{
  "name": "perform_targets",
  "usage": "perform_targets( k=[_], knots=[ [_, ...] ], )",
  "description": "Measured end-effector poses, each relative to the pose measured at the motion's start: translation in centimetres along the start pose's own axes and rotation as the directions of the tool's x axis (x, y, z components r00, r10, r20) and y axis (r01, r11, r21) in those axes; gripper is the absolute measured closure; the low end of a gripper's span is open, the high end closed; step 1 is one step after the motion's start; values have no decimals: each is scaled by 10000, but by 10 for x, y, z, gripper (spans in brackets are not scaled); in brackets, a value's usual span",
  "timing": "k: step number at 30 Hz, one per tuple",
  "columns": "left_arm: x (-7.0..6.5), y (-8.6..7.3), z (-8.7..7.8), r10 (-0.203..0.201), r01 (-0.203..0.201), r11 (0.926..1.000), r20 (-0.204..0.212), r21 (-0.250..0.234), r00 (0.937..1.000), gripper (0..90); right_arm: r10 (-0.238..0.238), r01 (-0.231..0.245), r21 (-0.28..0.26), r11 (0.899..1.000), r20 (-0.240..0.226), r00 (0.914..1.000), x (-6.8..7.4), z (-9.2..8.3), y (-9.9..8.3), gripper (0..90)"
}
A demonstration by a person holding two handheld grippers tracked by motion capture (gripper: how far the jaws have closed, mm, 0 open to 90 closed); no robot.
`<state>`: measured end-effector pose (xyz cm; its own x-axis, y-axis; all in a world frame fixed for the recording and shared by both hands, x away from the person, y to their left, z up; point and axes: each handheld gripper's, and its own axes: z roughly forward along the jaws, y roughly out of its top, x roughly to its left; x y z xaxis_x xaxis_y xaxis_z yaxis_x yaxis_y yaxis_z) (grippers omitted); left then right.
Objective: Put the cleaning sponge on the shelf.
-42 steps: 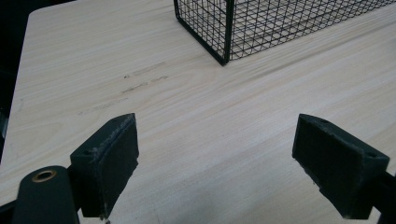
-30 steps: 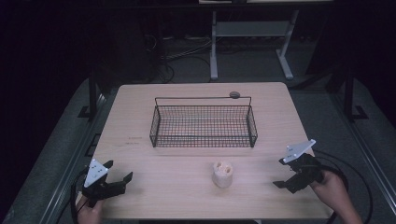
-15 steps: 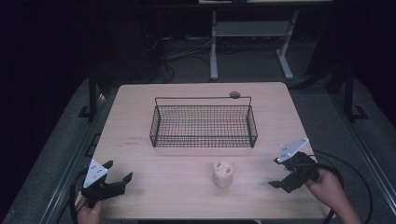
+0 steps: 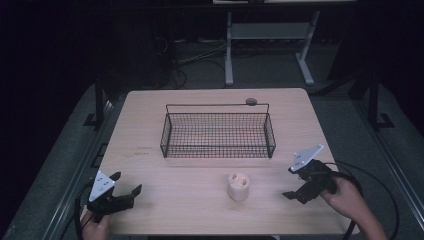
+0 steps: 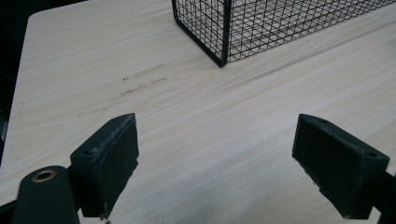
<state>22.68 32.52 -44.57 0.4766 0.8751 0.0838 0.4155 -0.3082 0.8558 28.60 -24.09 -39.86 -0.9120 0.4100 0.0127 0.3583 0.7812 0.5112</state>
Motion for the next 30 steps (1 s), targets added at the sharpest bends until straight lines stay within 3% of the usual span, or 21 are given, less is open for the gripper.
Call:
perform_targets(
  k=[8, 30],
  knots=[
    [0, 0, 0, 17, -17, 10000, -6, 5, 10000, 137, -97, 98, 84, 9999, -87, 9999, 2, 2, 8, 151],
    [2, 0, 0, -65, 65, 10000, -41, 17, 10000, 137, -945, 966, 283, 9949, -673, 9932, 12, 11, 37, 151]
  ],
)
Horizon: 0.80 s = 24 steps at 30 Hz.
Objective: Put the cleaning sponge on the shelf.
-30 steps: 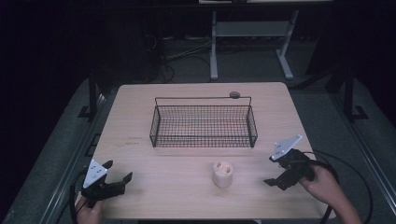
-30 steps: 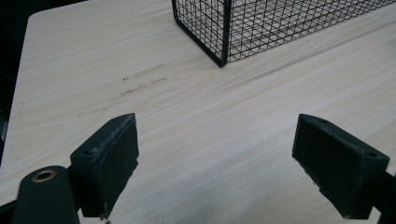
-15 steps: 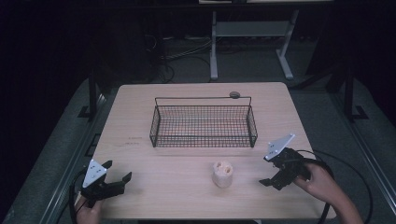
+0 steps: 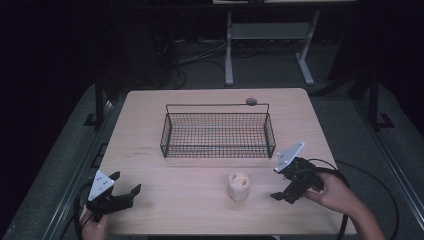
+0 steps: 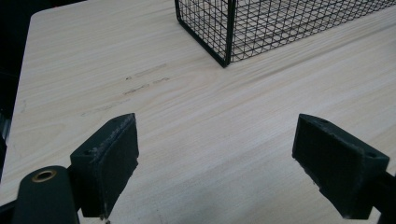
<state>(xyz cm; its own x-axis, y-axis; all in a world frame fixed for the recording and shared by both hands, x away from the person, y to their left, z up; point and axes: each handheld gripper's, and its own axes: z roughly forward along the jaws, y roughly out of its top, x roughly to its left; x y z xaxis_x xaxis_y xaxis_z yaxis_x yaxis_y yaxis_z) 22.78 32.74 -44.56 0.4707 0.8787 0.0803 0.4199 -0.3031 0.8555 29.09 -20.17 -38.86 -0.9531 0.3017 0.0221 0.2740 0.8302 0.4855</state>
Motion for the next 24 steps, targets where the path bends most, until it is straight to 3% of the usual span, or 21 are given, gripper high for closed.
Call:
perform_targets(
  k=[24],
  knots=[
    [1, 0, 0, -10, 11, 10000, 22, -42, 10000, 137, -574, 578, 31, 9983, -663, 9961, 0, 17, 39, 151]
  ],
)
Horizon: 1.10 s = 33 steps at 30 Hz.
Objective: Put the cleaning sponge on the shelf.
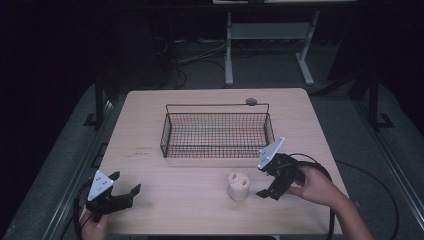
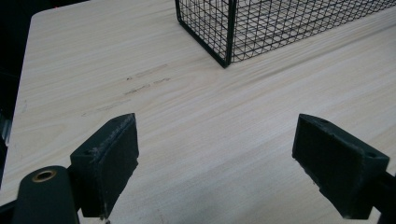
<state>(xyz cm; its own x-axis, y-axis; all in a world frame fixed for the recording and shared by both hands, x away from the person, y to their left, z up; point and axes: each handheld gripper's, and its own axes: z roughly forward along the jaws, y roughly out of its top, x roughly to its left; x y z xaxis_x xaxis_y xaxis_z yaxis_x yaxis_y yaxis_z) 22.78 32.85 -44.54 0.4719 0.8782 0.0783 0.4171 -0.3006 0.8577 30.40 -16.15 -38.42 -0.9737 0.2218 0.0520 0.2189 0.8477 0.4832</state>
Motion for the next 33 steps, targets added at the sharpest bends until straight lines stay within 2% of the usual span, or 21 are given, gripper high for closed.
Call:
perform_targets(
  k=[16, 33],
  knots=[
    [0, 0, 1, 16, -16, 10000, 5, 68, 10000, 137, -238, 240, 146, 9996, -185, 9995, -3, 5, 20, 151],
    [0, 0, 0, 28, -28, 10000, 12, 28, 10000, 137, -483, 508, 507, 9974, -496, 9976, -6, 20, 41, 151]
  ],
)
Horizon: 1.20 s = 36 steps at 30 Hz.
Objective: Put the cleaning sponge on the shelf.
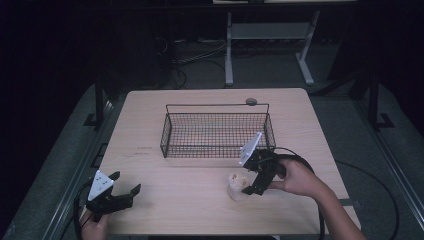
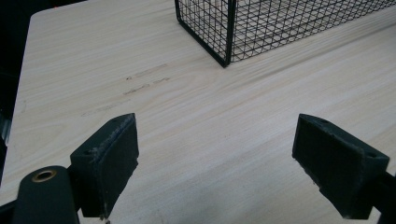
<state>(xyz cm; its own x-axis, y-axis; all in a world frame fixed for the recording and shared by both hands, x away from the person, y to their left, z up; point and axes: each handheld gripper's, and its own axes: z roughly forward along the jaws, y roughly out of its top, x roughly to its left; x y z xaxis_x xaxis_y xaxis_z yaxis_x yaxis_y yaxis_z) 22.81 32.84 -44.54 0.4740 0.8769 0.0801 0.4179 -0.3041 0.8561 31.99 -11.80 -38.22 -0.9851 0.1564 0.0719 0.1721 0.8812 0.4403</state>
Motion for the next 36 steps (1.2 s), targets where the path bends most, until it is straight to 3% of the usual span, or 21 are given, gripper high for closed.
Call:
perform_targets(
  k=[25, 36],
  knots=[
    [0, 0, 0, -29, 29, 10000, 13, -13, 10000, 137, -189, 209, 615, 9979, -342, 9992, -3, 21, 14, 155],
    [0, 0, 0, -19, 19, 10000, 22, -12, 10000, 137, -247, 278, 792, 9965, -397, 9989, -4, 25, 14, 209]
  ],
)
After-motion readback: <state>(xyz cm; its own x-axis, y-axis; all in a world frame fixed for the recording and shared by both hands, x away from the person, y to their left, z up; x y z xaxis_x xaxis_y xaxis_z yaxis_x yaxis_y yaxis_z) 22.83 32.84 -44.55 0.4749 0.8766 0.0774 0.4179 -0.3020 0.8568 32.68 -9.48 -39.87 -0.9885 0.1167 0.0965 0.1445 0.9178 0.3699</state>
